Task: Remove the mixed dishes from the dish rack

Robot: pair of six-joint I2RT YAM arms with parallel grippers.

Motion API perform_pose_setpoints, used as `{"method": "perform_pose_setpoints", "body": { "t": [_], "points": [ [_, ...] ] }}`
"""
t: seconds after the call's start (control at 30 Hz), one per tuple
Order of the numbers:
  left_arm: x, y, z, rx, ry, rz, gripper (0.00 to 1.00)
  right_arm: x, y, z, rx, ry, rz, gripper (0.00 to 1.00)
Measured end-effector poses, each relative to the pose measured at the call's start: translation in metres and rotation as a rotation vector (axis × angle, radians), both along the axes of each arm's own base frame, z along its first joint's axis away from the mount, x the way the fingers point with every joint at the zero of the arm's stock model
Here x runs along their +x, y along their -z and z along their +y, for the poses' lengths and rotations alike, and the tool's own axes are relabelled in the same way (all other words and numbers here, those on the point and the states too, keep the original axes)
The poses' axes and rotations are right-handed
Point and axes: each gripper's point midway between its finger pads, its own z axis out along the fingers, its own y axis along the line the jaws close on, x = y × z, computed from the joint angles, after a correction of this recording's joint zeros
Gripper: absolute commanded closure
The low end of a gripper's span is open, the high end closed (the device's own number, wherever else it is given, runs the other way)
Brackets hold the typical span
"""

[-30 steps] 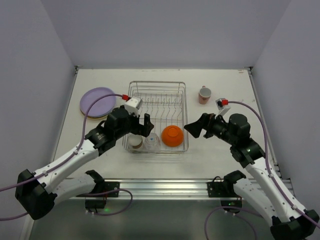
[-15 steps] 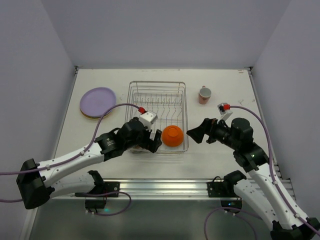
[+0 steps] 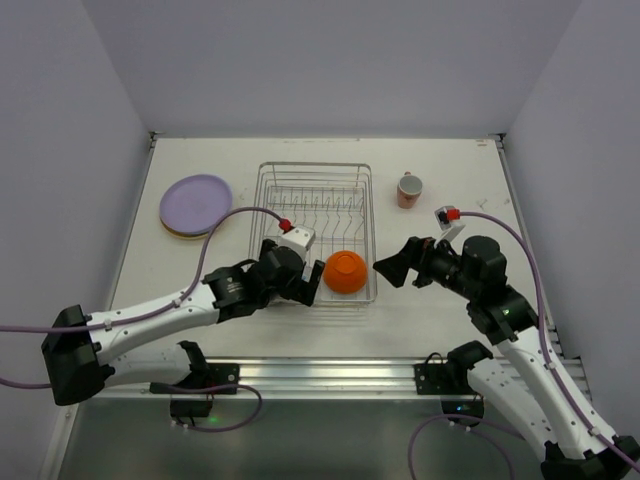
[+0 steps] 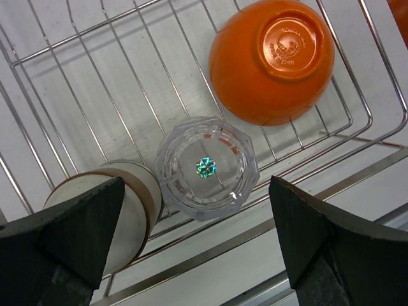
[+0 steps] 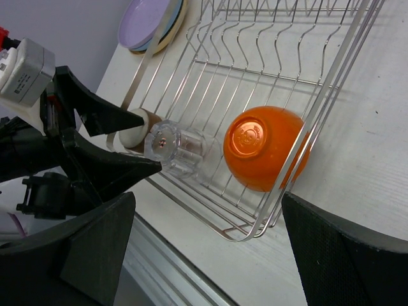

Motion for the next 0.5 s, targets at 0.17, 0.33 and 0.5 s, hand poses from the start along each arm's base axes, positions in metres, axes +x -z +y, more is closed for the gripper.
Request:
{"method": "perform_pose_setpoints", "body": {
  "t": [0.17, 0.33, 0.5],
  "points": [
    [0.0013, -0.0082, 0.0069, -0.004, -0.028, -0.027, 0.00, 0.0004, 0.0010, 0.0003, -0.002, -0.001, 0.004, 0.01],
    [0.0035, -0.0090, 0.0054, 0.003, -0.033, -0.028, 0.00, 0.0019, 0.0049, 0.0015, -0.007, -0.003, 0.020, 0.01],
    [0.0036, -0.0027, 0.0045, 0.020, -0.031, -0.016, 0.00, 0.0031, 0.0075, 0.0021, -0.011, -0.004, 0.031, 0.01]
  ]
}}
